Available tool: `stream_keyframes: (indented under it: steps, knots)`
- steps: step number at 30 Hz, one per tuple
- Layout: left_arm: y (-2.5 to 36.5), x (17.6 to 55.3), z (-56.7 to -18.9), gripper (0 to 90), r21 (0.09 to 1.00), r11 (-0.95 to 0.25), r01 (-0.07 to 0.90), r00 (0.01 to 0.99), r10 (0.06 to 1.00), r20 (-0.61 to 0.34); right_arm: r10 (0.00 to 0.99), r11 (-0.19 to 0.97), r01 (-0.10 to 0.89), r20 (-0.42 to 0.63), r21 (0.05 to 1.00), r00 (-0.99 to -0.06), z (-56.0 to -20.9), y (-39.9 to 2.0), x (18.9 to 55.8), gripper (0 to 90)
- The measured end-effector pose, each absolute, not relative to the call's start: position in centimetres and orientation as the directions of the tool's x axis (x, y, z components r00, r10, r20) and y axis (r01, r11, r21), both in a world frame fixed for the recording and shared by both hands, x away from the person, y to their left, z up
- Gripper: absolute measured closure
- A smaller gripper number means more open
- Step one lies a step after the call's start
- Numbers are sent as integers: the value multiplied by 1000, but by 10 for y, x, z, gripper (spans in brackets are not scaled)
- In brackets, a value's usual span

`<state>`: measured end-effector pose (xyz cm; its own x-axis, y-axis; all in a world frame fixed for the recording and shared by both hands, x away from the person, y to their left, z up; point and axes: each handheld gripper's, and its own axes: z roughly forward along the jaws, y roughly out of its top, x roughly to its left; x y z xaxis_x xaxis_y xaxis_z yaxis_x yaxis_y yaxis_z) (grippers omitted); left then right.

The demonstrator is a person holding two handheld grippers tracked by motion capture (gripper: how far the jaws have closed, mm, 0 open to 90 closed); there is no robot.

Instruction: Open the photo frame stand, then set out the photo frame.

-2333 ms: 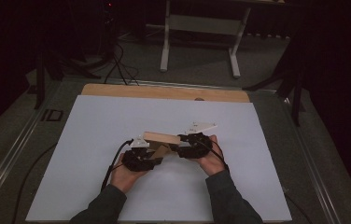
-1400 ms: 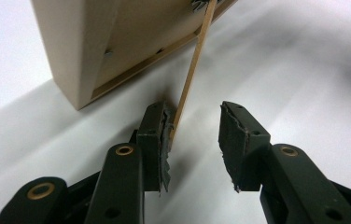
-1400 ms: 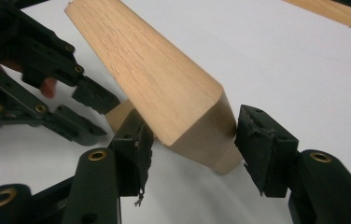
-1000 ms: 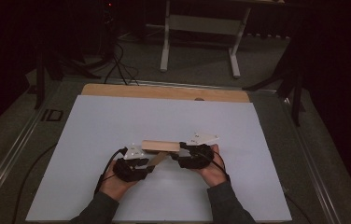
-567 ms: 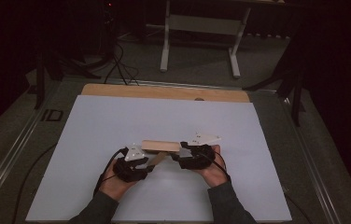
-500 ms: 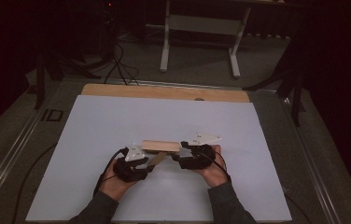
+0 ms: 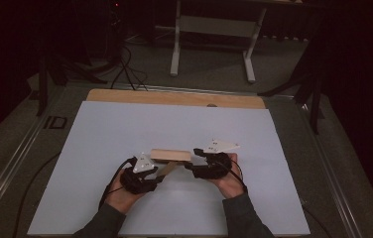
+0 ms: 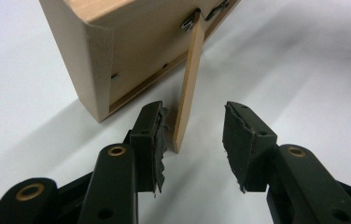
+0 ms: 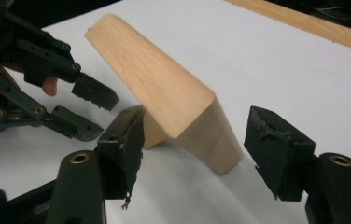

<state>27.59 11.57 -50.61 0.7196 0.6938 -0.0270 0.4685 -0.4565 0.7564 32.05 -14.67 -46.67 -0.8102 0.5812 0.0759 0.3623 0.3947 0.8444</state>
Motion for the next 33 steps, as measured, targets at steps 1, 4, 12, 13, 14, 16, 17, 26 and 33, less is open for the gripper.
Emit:
stream_keyframes:
  steps: [1, 4, 12, 13, 14, 16, 17, 26, 33]
  knots:
    - [115, 276, -506, 583, 757, -456, 468, 719, 695, -26, 582, 395, 358, 71, 846, -810, -466, -148, 321, 374]
    - [115, 275, -505, 583, 759, -459, 462, 721, 693, -19, 588, 379, 361, 79, 852, -805, -463, -151, 321, 373]
    - [113, 272, -502, 594, 768, -468, 437, 728, 685, 4, 595, 299, 354, 117, 886, -795, -455, -160, 321, 390]
    - [113, 272, -501, 600, 770, -469, 432, 730, 684, 7, 599, 288, 353, 120, 890, -792, -454, -162, 321, 408]
    - [113, 271, -501, 604, 774, -466, 429, 728, 685, 9, 606, 278, 347, 117, 896, -787, -453, -163, 320, 430]
    - [113, 270, -499, 613, 775, -471, 420, 731, 682, 18, 614, 261, 336, 113, 905, -781, -452, -166, 319, 472]
    - [113, 270, -498, 618, 778, -470, 417, 732, 681, 20, 623, 252, 328, 107, 910, -775, -451, -166, 319, 494]
    - [112, 268, -496, 677, 789, -471, 394, 733, 679, 39, 693, 186, 313, 102, 931, -714, -455, -169, 320, 716]
    - [115, 268, -492, 761, 804, -449, 390, 730, 683, 28, 735, 193, 354, 103, 915, -670, -466, -164, 328, 879]
